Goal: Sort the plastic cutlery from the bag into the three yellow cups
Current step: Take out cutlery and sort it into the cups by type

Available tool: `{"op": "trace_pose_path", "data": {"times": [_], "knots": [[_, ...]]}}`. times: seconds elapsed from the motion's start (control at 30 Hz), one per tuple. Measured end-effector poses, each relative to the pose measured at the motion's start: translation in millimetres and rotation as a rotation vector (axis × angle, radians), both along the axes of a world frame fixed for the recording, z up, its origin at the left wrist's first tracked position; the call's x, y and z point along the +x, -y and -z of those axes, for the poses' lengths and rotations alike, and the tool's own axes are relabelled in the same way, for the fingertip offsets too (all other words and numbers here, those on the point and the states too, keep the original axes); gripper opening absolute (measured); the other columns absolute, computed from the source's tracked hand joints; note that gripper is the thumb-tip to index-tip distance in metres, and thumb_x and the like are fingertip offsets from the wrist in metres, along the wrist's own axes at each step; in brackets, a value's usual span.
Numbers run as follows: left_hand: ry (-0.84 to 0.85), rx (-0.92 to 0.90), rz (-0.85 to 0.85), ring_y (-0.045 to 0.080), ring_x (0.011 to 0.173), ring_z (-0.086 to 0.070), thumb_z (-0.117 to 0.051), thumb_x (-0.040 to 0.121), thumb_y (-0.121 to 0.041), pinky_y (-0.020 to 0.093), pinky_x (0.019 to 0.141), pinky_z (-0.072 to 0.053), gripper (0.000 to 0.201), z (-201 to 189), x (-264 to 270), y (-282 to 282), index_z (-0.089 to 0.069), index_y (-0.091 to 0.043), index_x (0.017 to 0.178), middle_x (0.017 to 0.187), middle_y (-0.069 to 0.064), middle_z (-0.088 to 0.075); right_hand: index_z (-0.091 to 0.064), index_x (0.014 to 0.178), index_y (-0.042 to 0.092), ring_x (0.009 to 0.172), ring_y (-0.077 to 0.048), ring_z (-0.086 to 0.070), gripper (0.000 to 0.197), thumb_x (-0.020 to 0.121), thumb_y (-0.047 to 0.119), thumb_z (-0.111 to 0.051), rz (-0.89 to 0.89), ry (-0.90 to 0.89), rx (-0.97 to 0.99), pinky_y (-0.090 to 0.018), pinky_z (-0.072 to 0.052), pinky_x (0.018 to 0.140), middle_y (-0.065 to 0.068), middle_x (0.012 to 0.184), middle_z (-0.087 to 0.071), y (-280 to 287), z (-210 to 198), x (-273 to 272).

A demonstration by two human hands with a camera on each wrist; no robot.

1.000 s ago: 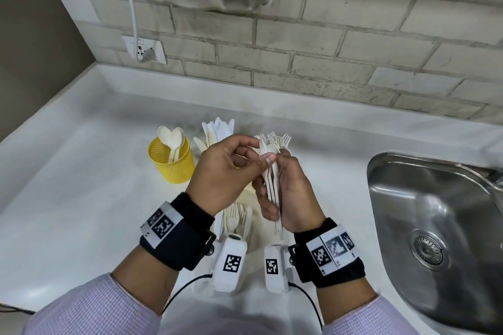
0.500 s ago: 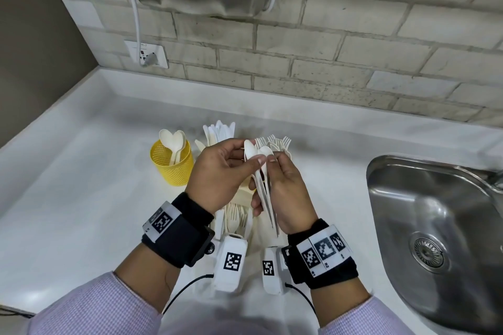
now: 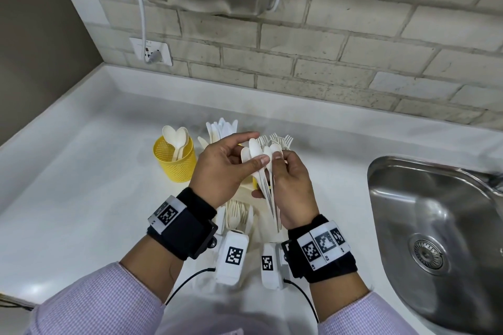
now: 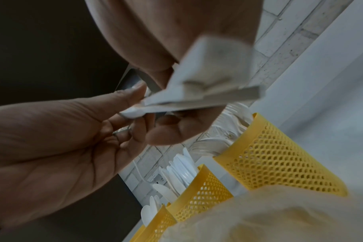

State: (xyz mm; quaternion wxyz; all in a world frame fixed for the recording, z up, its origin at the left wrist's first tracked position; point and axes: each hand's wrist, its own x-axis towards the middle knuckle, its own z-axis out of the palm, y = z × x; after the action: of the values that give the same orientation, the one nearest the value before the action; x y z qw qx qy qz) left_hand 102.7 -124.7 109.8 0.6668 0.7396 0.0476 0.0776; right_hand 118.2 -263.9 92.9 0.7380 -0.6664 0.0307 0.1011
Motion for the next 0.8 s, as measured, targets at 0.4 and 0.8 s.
{"op": "trace_pose_path", "data": {"times": [0.4, 0.8], "knots": [[-0.053, -0.122, 0.043, 0.021, 0.087, -0.075, -0.081, 0.083, -0.006, 0.035, 0.089, -0.06, 0.039, 1.3, 1.1, -1.1, -0.071, -0.014, 0.12, 0.105, 0.008, -0.077, -0.056, 0.109, 0.014, 0.052, -0.024, -0.06, 0.018, 0.11, 0.028, -0.045, 0.023, 0.024, 0.044, -0.033, -0.052, 0.047, -0.015, 0.08, -0.065, 1.3, 1.1, 3.2], [-0.056, -0.265, 0.223, 0.014, 0.082, -0.06, -0.05, 0.103, -0.023, 0.035, 0.087, -0.052, 0.016, 4.0, 1.7, 6.4, -0.058, -0.013, 0.113, 0.09, 0.002, -0.061, -0.053, 0.111, 0.004, 0.045, -0.023, -0.052, 0.027, 0.111, 0.028, -0.041, -0.001, -0.078, 0.062, -0.029, -0.045, 0.043, -0.018, 0.074, -0.061, 0.6, 11.1, 9.9]]}}
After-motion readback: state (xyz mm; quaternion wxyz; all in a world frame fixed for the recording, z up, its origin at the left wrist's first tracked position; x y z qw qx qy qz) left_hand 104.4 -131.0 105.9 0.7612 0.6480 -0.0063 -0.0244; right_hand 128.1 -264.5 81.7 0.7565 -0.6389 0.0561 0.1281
